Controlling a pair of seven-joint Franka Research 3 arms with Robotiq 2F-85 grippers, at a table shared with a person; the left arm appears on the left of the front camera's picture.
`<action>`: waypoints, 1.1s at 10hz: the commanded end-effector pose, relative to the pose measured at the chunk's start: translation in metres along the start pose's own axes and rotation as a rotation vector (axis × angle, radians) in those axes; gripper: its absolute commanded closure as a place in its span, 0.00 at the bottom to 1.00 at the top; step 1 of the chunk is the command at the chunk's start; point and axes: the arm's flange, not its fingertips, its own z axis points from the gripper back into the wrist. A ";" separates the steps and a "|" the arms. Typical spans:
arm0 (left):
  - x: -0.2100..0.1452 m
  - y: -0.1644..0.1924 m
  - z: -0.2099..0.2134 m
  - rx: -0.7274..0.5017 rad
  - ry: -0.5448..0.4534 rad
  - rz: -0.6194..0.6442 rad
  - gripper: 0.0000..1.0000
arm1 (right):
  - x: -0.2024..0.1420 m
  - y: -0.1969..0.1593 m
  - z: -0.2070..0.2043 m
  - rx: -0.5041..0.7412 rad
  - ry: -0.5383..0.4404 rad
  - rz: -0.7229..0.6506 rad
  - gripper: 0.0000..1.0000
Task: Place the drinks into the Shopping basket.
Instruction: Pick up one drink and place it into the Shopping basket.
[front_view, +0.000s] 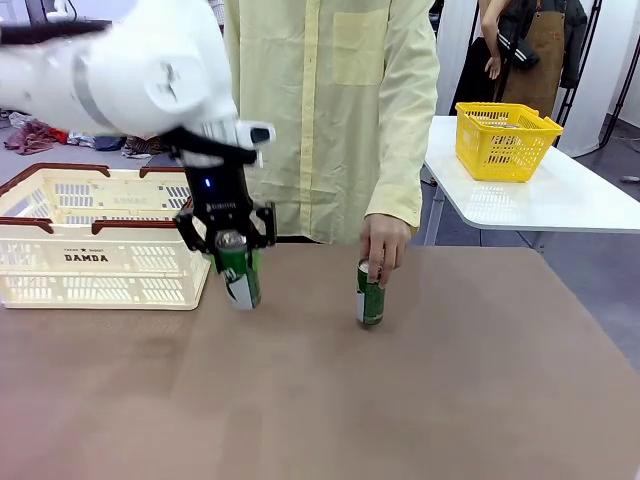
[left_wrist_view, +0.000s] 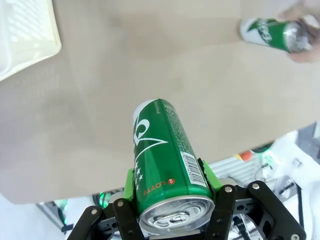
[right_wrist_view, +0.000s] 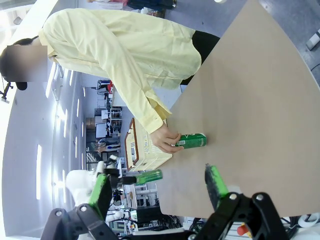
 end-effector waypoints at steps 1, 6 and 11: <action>-0.016 0.007 0.045 -0.015 0.049 -0.006 1.00 | 0.002 0.000 0.000 0.027 -0.007 0.024 0.00; -0.030 0.007 0.062 -0.001 0.014 0.002 1.00 | 0.002 0.000 0.000 0.027 -0.007 0.024 0.00; -0.028 0.020 0.076 0.019 -0.031 0.044 1.00 | 0.002 0.000 0.000 0.027 -0.007 0.024 0.00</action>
